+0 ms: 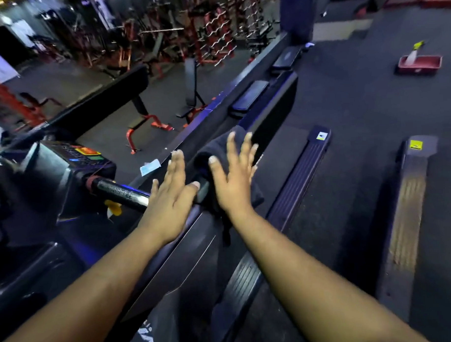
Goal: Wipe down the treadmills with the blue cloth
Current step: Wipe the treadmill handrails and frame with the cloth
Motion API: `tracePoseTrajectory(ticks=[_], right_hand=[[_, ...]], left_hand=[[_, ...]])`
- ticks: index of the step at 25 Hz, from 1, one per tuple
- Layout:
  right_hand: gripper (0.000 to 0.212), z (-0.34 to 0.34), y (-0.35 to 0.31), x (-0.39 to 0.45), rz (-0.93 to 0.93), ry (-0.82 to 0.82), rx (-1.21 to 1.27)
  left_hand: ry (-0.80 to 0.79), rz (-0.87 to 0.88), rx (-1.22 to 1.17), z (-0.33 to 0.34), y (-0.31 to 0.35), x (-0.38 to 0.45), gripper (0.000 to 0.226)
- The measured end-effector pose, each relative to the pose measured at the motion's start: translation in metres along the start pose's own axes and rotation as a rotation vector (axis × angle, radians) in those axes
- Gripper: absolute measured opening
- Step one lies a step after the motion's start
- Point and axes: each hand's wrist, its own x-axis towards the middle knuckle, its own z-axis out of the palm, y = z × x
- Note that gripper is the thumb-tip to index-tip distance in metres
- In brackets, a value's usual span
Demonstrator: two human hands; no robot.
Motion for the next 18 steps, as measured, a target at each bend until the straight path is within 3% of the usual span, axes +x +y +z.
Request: tracePoseTrajectory(ticks=[4, 6, 9, 11, 15, 18], right_hand=[[0.061, 0.007, 0.006, -0.079, -0.278, -0.215, -0.015], [0.063, -0.008, 0.029, -0.045, -0.342, -0.165, -0.137], [0.064, -0.021, 0.027, 0.024, -0.133, -0.007, -0.166], [0.060, -0.011, 0.009, 0.014, -0.069, -0.005, -0.128], [0.054, 0.003, -0.006, -0.067, -0.360, -0.242, -0.148], [0.050, -0.015, 0.010, 0.006, -0.350, -0.146, -0.269]], left_hand=[[0.100, 0.003, -0.343, -0.003, -0.006, -0.001, 0.080], [0.089, -0.008, -0.296, -0.004, -0.002, -0.004, 0.083], [0.065, 0.000, -0.129, -0.003, 0.004, -0.006, 0.085], [0.070, -0.006, -0.120, -0.003, 0.004, -0.004, 0.084], [0.130, 0.000, -0.324, -0.006, 0.000, -0.004, 0.079], [0.115, 0.034, -0.203, -0.004, -0.001, -0.008, 0.075]])
